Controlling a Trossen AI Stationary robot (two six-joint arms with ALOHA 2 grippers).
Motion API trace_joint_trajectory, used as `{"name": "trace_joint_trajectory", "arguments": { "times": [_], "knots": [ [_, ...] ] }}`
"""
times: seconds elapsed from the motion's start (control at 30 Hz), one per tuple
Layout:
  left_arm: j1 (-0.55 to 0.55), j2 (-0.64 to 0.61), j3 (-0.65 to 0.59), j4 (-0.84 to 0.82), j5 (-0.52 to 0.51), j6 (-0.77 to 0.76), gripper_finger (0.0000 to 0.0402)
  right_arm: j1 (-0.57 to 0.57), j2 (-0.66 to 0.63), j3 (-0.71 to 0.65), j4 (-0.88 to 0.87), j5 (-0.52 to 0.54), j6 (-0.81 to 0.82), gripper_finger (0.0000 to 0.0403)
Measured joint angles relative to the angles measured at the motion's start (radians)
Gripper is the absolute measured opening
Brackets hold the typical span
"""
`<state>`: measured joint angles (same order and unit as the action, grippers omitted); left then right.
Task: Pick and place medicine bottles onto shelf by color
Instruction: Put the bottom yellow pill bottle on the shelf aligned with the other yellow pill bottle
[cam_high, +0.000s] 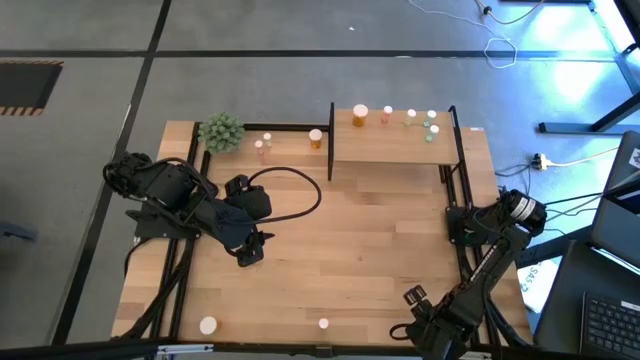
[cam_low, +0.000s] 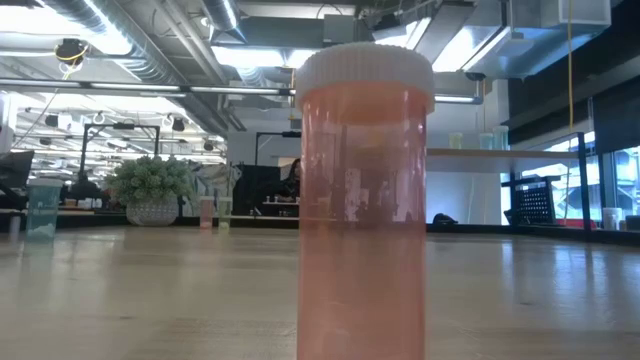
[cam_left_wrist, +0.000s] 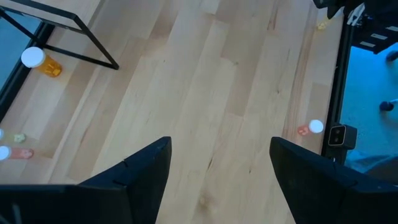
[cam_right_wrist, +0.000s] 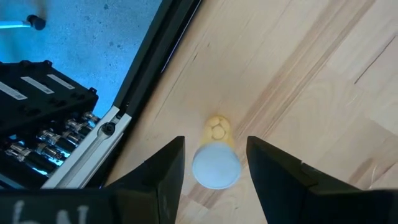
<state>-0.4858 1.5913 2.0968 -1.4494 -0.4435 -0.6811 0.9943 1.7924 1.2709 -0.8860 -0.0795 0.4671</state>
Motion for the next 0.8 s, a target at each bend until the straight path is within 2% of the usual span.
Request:
{"name": "trace_joint_trajectory", "arguments": {
  "times": [0.37,0.8],
  "knots": [
    [0.000,0.000,0.000,0.000,0.000,0.000,0.0268,0.000,-0.001,-0.051,0.036,-0.026,0.027,0.0174],
    [0.000,0.000,0.000,0.000,0.000,0.000,0.0268,0.000,-0.001,-0.052,0.049,-0.019,0.021,0.0170]
  ]
}}
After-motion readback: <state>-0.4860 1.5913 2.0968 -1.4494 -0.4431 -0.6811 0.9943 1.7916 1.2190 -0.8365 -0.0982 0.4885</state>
